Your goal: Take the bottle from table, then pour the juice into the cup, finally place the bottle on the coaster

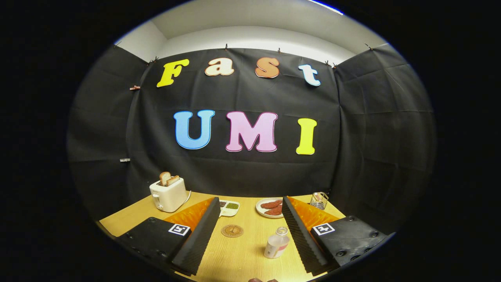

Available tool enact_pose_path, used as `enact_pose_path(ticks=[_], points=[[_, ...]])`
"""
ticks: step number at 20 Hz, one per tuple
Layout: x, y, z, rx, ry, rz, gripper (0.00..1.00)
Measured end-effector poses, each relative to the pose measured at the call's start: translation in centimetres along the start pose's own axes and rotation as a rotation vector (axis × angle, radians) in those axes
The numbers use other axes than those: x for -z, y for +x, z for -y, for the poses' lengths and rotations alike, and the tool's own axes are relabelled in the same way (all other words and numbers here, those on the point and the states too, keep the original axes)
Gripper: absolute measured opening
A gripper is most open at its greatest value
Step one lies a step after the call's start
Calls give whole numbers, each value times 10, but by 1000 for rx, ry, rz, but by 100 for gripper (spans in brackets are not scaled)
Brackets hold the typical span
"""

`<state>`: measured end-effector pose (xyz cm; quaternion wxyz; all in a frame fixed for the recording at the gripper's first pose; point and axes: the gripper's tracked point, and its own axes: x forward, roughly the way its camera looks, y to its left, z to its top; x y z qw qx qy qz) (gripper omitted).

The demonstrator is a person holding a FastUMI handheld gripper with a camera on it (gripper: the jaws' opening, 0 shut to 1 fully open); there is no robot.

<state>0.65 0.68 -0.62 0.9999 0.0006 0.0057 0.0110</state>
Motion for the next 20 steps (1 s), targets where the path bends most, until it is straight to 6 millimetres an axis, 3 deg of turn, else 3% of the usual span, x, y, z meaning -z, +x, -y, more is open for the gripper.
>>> enact_pose_path(ticks=[15,20], points=[[26,1,21,30,0,-43,97],[32,15,35,36,-2,-48,97]])
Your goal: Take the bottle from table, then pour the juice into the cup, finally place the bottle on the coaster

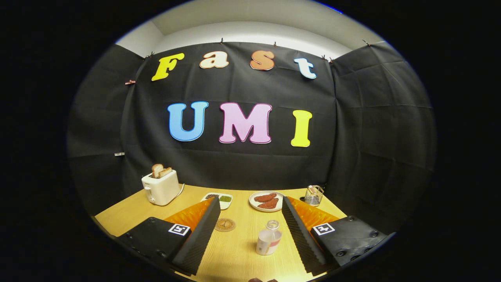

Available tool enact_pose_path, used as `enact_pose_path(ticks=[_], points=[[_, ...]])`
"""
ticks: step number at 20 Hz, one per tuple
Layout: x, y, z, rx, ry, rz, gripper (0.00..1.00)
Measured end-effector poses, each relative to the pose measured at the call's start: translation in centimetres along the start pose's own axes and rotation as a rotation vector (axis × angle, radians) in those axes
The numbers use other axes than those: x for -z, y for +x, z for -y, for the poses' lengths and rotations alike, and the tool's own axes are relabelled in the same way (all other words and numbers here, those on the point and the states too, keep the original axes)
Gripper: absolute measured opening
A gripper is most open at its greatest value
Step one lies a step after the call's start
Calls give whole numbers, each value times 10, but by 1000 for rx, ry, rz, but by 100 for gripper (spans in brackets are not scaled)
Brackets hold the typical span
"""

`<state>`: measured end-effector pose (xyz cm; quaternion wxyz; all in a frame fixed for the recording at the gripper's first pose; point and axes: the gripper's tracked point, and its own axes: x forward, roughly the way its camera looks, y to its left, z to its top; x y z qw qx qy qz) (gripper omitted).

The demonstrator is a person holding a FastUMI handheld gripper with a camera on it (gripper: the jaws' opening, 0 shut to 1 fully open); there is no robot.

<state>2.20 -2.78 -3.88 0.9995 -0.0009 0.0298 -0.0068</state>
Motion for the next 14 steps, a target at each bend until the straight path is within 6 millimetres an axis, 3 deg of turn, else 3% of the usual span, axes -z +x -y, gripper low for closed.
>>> enact_pose_path(ticks=[6,14], points=[[26,24,19,-16,3,-38,97],[90,57,31,-79,25,-127,97]])
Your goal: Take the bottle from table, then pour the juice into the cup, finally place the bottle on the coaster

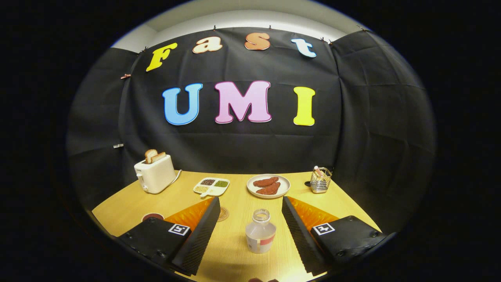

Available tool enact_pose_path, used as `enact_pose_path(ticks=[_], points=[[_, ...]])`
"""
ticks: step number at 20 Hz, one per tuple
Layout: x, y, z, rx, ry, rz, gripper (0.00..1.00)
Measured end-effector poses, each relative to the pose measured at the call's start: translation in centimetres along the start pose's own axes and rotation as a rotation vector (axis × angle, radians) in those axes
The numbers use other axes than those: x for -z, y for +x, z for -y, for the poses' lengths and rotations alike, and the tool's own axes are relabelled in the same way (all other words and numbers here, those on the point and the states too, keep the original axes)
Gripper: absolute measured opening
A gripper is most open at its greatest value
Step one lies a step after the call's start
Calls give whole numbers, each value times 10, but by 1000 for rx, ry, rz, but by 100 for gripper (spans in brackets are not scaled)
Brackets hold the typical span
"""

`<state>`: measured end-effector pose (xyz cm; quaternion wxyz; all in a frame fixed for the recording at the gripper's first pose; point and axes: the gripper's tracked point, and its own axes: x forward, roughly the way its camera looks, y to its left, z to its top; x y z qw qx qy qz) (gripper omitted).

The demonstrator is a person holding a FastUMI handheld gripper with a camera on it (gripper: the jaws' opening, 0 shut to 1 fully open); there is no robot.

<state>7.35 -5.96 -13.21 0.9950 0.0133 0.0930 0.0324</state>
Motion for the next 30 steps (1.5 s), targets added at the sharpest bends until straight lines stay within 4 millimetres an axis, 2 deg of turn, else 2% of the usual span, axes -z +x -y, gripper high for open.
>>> enact_pose_path(ticks=[5,12,21,26,28,29,30], points=[[32,21,15,-12,-28,-23,97],[81,40,13,-24,-29,-90,97],[118,64,21,6,-36,-146,98],[130,72,15,-25,-55,-177,98],[131,73,15,-30,-69,-176,94],[132,73,15,-32,-76,-178,86],[134,74,15,-33,-81,-185,84]])
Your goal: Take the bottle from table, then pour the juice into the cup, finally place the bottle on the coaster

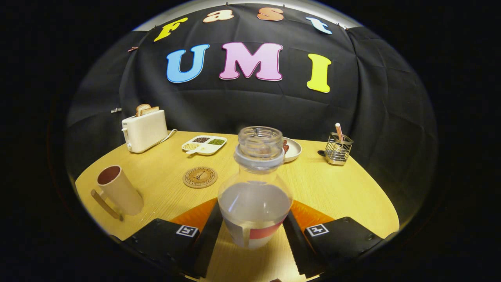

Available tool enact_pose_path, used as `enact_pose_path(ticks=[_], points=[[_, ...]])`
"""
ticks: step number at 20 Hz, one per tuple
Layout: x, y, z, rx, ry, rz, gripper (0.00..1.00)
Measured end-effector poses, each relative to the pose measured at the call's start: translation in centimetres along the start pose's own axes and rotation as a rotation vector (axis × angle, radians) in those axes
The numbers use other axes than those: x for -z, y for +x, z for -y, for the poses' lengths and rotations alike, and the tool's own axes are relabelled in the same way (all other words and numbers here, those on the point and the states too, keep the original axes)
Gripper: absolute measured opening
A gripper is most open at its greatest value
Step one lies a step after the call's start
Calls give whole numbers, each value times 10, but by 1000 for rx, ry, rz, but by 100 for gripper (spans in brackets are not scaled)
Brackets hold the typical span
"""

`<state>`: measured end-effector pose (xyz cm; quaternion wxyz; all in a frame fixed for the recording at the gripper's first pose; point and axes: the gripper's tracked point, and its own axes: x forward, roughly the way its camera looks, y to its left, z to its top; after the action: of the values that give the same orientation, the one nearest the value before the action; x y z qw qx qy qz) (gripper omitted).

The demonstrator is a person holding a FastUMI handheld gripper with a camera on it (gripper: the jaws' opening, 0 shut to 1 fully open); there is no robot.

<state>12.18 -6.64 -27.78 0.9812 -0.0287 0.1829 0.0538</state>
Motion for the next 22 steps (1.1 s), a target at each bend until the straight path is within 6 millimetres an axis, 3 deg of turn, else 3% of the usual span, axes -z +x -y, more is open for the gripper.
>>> enact_pose_path(ticks=[7,12,16,22], points=[[-2,2,-16,-37,-115,-63,73],[-39,-5,-40,-71,-238,-8,72],[-58,-7,-64,-90,-383,4,71],[-70,-15,-92,-13,-655,12,71]])
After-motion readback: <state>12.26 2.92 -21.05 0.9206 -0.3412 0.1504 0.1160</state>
